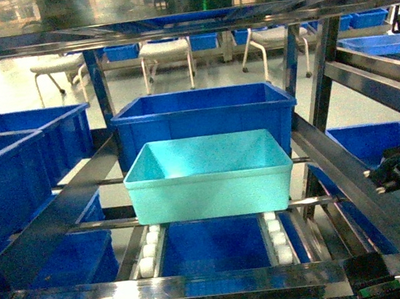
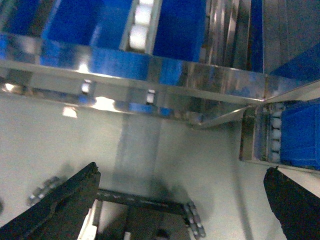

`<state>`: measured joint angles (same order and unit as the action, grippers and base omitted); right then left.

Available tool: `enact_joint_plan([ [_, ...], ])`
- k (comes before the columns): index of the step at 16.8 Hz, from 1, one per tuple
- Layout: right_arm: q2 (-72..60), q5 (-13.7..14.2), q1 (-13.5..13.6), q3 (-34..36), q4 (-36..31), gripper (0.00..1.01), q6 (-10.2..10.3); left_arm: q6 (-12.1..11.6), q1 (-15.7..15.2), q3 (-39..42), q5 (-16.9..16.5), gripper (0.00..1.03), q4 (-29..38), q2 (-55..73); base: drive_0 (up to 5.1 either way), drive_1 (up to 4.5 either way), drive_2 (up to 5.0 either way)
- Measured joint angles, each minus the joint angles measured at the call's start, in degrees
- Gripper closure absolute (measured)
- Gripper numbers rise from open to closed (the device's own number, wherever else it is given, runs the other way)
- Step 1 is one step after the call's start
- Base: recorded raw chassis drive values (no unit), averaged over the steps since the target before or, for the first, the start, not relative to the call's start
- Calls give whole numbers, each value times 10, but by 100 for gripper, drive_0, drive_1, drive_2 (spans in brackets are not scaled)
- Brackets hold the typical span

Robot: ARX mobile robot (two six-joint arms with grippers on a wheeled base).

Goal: Organize blue bins on left shelf correctly

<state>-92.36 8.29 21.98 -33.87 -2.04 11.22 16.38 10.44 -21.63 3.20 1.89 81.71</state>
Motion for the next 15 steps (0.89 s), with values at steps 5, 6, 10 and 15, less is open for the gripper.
enact_joint_plan([
  [5,43,-11,2,2,7,3,38,12,-1,0,0,5,-2,4,0,0,0],
  [6,43,-12,2,2,8,3,38,12,-1,0,0,5,-2,4,0,0,0],
  [10,-35,95,0,137,-403,24,-42,-83,-6,132,56,28,429,178,0,0,0],
  [15,239,14,-121,318,-622,99,-111,-155,-97,217,-24,101,623,-184,0,0,0],
])
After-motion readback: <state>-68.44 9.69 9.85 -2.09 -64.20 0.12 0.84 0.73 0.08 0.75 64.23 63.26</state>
